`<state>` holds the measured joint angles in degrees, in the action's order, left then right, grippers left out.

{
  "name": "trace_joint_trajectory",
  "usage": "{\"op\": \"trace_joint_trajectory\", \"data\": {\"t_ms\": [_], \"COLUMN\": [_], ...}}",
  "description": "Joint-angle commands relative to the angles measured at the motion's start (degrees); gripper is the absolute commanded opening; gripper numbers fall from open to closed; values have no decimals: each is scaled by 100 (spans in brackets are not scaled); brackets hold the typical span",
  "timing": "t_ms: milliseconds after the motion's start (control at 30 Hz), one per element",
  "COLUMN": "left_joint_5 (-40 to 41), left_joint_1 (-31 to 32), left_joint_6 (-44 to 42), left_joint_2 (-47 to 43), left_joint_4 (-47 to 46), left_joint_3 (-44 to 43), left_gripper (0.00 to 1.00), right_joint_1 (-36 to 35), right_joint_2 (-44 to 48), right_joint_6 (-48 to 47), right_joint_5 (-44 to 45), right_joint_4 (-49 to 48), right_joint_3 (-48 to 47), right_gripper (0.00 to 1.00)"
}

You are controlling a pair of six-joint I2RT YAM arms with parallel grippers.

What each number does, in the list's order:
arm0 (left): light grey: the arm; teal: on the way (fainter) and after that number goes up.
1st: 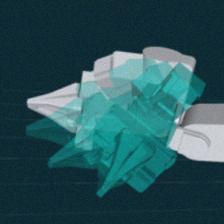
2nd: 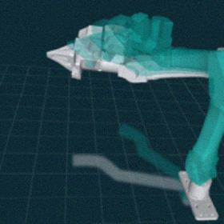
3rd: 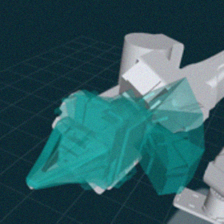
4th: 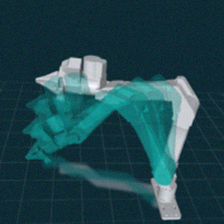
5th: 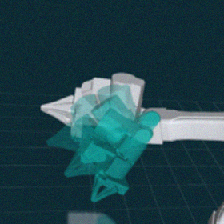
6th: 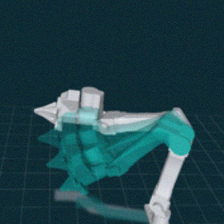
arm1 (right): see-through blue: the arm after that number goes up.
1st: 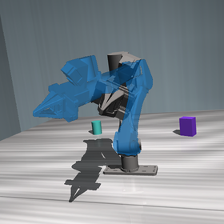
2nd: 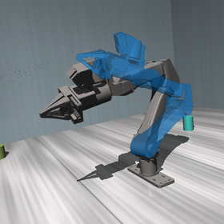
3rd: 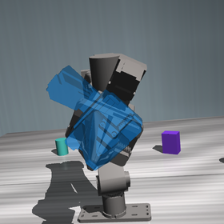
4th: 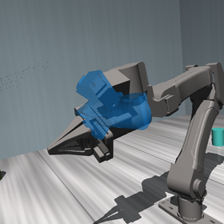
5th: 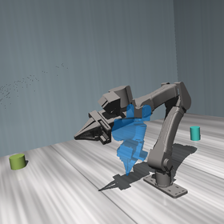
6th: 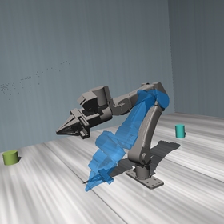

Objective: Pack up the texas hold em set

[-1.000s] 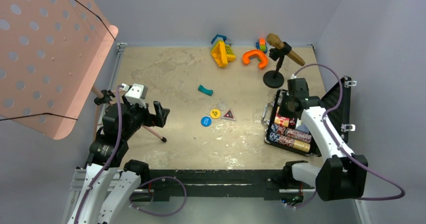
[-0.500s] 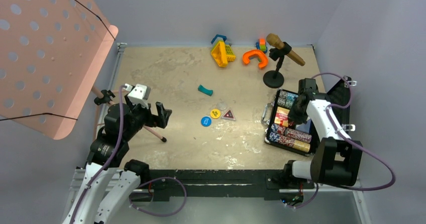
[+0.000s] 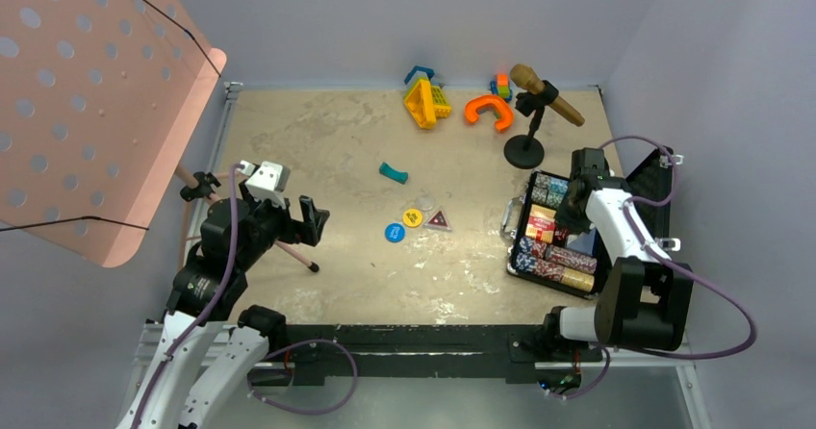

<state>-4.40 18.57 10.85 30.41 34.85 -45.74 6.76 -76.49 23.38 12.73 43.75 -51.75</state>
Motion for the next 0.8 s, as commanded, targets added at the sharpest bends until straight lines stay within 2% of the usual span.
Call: {"op": "trace_joint_trajectory", "data": {"t_ms": [0, 767], "left_joint_5": [39, 62], "left_joint_1": [37, 68], "left_joint_6": [-117, -119], "left_joint_2": [-16, -62], "left_joint_4": [-189, -189], "left_joint_3": [25, 25], "left_gripper": [100, 100], "right_joint_1": [9, 8], "right_joint_2": [-69, -567], "right_joint_6": [112, 246], "right_joint_5": [42, 210], "right_joint_4": [-234, 47], "right_joint_3": [29, -55], "right_gripper": [0, 0]}}
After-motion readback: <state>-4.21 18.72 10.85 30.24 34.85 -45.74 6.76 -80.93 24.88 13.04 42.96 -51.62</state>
